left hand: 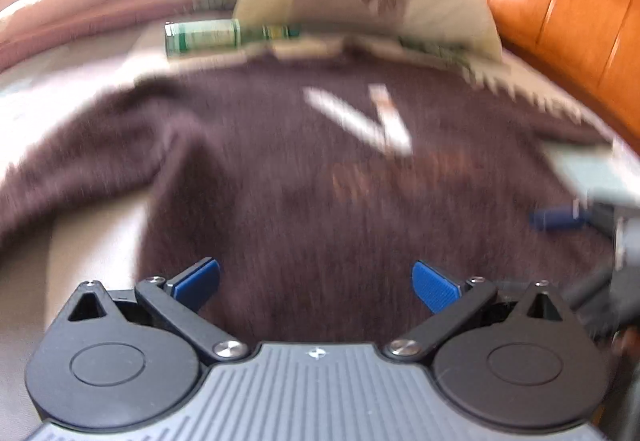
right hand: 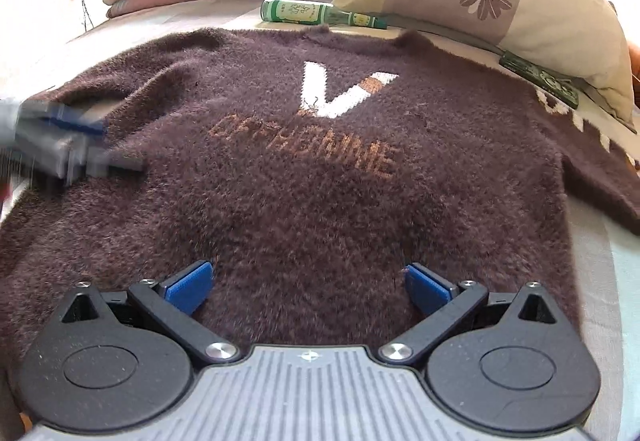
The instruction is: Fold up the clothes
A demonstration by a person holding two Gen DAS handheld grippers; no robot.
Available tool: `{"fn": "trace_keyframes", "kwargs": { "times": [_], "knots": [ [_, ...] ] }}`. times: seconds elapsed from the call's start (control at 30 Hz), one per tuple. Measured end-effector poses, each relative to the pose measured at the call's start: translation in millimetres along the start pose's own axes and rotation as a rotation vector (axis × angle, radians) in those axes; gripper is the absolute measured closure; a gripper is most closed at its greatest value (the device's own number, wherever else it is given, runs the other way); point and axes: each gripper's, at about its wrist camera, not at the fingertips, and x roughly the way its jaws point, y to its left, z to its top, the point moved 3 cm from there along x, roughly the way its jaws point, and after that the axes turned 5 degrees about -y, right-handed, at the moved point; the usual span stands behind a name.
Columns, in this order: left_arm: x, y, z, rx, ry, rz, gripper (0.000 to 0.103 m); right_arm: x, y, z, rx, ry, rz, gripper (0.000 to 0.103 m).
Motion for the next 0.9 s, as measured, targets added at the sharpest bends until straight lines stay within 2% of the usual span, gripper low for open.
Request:
{"fn": "trace_keyframes", "kwargs": {
  "times": [0.1,0.2,0.27,0.33,0.5,0.63,0.7,0.73,0.8,0.83,0.9],
  "knots": [
    [10,13,48,-0.036,-0.089,0.016,0.001,-4,-1,0,0.026,0.002,0.009,0.0],
    [45,29,87,-0.1,-0.098,-0.016,0.001,-4,-4,3,0.062,0.003,0.019,0.0],
    [75,41,99,-0.176,-0.046,-0.069,0.001,-4,-7,4,0.083,0.004,0.026,0.0],
    [97,57,99,-0.243,0.006,-0.063,0.004,-4,-9,6,0.106,0.005,0.032,0.0],
    [76,95,75,-0.411,-0.021,-0.066,0.004,-6,-12,6,0.125,0.001,0.045,0.0],
    [65,117,51,-0.544,0.024,-0.149,0.003,-8,-7,5,0.112,-0.006,0.046,0.0],
    [71,124,45,-0.567,0.038,-0.131,0.003,-7,-5,5,0.104,-0.005,0.04,0.0],
    [72,127,45,-0.568,0.013,-0.108,0.003,-6,-4,5,0.1,-0.004,0.034,0.0],
    [77,130,47,-0.572,-0.046,-0.128,0.003,-4,-3,5,0.094,-0.001,0.025,0.0],
    [82,133,46,-0.588,-0.041,-0.127,0.003,-3,-3,5,0.088,0.0,0.02,0.0],
    [92,142,43,-0.593,-0.001,-0.074,0.005,-2,-3,5,0.08,0.001,0.016,0.0]
  ]
}}
